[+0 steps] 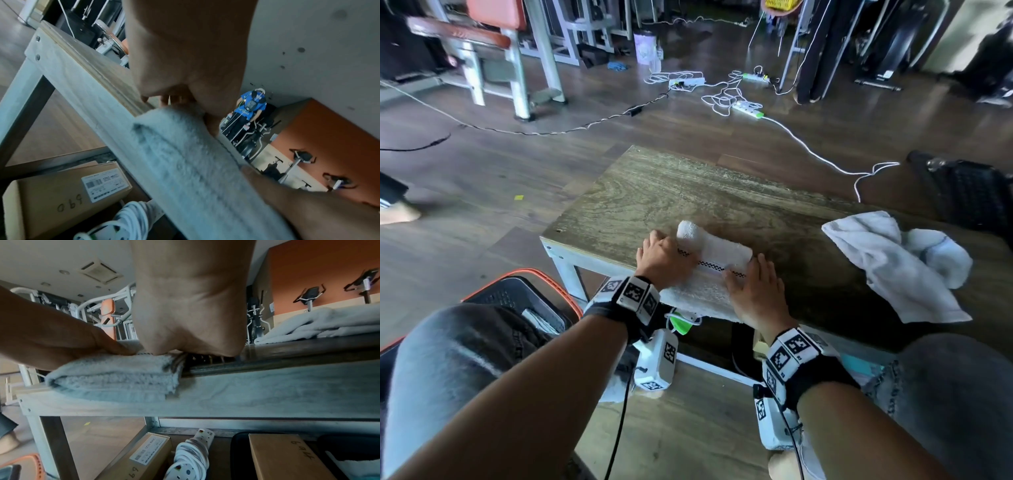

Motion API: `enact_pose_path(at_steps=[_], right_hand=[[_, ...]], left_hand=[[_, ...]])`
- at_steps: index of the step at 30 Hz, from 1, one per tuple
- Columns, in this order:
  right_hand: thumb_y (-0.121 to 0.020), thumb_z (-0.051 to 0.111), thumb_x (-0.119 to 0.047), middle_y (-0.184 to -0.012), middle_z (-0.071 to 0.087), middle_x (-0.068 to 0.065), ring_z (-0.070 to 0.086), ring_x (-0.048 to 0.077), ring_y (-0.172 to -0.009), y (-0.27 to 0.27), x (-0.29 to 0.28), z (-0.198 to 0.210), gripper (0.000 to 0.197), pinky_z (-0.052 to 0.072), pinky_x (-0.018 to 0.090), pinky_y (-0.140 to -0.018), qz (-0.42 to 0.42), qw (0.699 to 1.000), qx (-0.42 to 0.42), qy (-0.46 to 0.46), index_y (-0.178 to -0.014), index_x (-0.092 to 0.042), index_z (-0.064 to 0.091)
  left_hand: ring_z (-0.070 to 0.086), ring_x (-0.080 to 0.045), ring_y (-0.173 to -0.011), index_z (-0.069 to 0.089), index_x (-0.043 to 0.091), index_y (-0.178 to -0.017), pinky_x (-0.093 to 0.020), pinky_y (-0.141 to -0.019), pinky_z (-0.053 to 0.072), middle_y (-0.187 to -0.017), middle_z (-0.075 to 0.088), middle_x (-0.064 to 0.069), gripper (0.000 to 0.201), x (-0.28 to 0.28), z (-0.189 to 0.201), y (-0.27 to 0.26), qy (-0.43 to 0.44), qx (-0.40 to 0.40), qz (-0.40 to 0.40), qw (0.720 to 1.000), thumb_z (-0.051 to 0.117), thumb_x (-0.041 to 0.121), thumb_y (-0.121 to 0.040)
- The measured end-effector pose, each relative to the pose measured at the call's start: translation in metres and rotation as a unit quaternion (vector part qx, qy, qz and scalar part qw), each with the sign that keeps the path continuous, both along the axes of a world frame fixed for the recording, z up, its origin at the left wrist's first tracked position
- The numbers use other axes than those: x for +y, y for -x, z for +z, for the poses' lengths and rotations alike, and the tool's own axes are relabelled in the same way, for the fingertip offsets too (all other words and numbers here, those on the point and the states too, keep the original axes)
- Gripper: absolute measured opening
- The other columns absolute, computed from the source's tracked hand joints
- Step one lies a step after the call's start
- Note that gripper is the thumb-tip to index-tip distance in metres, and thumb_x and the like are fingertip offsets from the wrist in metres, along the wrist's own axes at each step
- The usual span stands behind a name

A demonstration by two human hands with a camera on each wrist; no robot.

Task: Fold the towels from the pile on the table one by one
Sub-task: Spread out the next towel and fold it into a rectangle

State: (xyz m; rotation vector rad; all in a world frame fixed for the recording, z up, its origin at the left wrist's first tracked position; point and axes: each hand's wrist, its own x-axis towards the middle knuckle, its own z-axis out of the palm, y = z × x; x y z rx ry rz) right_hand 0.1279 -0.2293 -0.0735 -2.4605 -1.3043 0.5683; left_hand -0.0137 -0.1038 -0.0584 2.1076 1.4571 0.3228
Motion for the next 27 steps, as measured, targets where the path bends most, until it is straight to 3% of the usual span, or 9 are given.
enact_pose_path(at_steps=[3, 6, 7, 8, 11, 14, 17, 21, 27], right_hand=[[-0.099, 0.029, -0.059, -0.164, 0.017, 0.008, 0.009, 0.029, -0.152, 0.003, -0.001, 0.008, 0.068, 0.012, 0.049, -0.121, -0.007, 1.0, 0.011, 0.006, -0.149, -0.013, 0.034], [-0.095, 0.029, -0.057, -0.12, 0.058, 0.011, 0.05, 0.036, -0.127, 0.012, 0.004, 0.029, 0.049, 0.04, 0.043, -0.098, -0.04, 0.997, 0.071, -0.018, -0.098, -0.021, 0.063], [-0.097, 0.029, -0.055, -0.118, 0.062, 0.011, 0.055, 0.035, -0.121, 0.018, 0.005, 0.041, 0.05, 0.042, 0.042, -0.095, -0.044, 0.993, 0.108, -0.032, -0.098, -0.02, 0.065], [-0.1, 0.028, -0.054, -0.131, 0.06, 0.011, 0.054, 0.033, -0.125, 0.024, 0.005, 0.053, 0.053, 0.041, 0.041, -0.101, -0.046, 0.986, 0.156, -0.044, -0.114, -0.019, 0.065], [-0.099, 0.016, -0.067, -0.161, 0.028, 0.004, 0.029, 0.029, -0.147, 0.045, 0.009, 0.082, 0.069, 0.021, 0.05, -0.12, -0.071, 0.961, 0.262, -0.051, -0.153, -0.029, 0.033], [-0.097, 0.017, -0.069, -0.163, 0.023, 0.004, 0.027, 0.031, -0.148, 0.069, 0.021, 0.101, 0.068, 0.022, 0.054, -0.12, -0.101, 0.942, 0.304, -0.096, -0.154, -0.032, 0.027], [-0.098, 0.021, -0.067, -0.162, 0.025, 0.004, 0.03, 0.03, -0.146, 0.092, 0.037, 0.113, 0.069, 0.028, 0.05, -0.117, -0.089, 0.934, 0.315, -0.144, -0.154, -0.028, 0.029], [-0.102, 0.025, -0.056, -0.153, 0.038, 0.002, 0.04, 0.022, -0.133, 0.122, 0.059, 0.123, 0.058, 0.032, 0.04, -0.102, -0.043, 0.928, 0.32, -0.186, -0.148, -0.023, 0.037], [-0.104, 0.035, -0.02, -0.099, 0.05, -0.003, 0.044, 0.005, -0.077, 0.176, 0.09, 0.124, 0.026, 0.031, 0.025, -0.062, -0.001, 0.897, 0.354, -0.263, -0.127, -0.014, 0.044]], left_hand=[[0.066, -0.028, -0.087, 0.066, 0.011, -0.088, -0.027, -0.066, 0.051, -0.085, 0.066, -0.005, 0.035, -0.004, 0.022, 0.009, 0.088, -0.14, -0.031, 0.986, 0.067, 0.046, -0.086], [0.07, -0.03, -0.08, 0.069, 0.006, -0.096, -0.043, -0.077, 0.058, -0.092, 0.073, -0.015, 0.018, -0.022, 0.053, 0.02, 0.208, -0.335, -0.032, 0.918, 0.069, 0.024, -0.091], [0.07, -0.027, -0.077, 0.068, 0.006, -0.099, -0.042, -0.075, 0.059, -0.092, 0.072, -0.014, 0.015, -0.026, 0.062, 0.025, 0.234, -0.377, -0.034, 0.896, 0.068, 0.019, -0.091], [0.07, -0.025, -0.075, 0.068, 0.004, -0.103, -0.037, -0.069, 0.06, -0.091, 0.073, -0.013, 0.017, -0.027, 0.069, 0.03, 0.246, -0.402, -0.036, 0.881, 0.068, 0.017, -0.091], [0.073, -0.032, -0.078, 0.064, 0.003, -0.114, -0.04, -0.067, 0.061, -0.095, 0.074, -0.015, 0.037, -0.027, 0.085, 0.048, 0.257, -0.433, -0.026, 0.864, 0.073, 0.025, -0.086], [0.069, -0.044, -0.096, 0.065, 0.002, -0.115, -0.058, -0.084, 0.056, -0.106, 0.071, -0.023, 0.037, -0.025, 0.1, 0.07, 0.246, -0.465, -0.011, 0.85, 0.072, 0.024, -0.086], [0.072, -0.036, -0.087, 0.068, 0.003, -0.11, -0.049, -0.079, 0.058, -0.101, 0.074, -0.019, 0.028, -0.02, 0.113, 0.093, 0.208, -0.494, 0.025, 0.844, 0.07, 0.02, -0.088], [0.072, -0.025, -0.071, 0.072, 0.006, -0.098, -0.039, -0.069, 0.061, -0.084, 0.075, -0.01, 0.021, -0.01, 0.122, 0.127, 0.15, -0.501, 0.106, 0.846, 0.073, 0.023, -0.086], [0.07, -0.022, -0.065, 0.072, 0.01, -0.084, -0.034, -0.064, 0.059, -0.078, 0.074, -0.007, 0.018, 0.002, 0.13, 0.186, 0.083, -0.469, 0.217, 0.852, 0.075, 0.028, -0.082]])
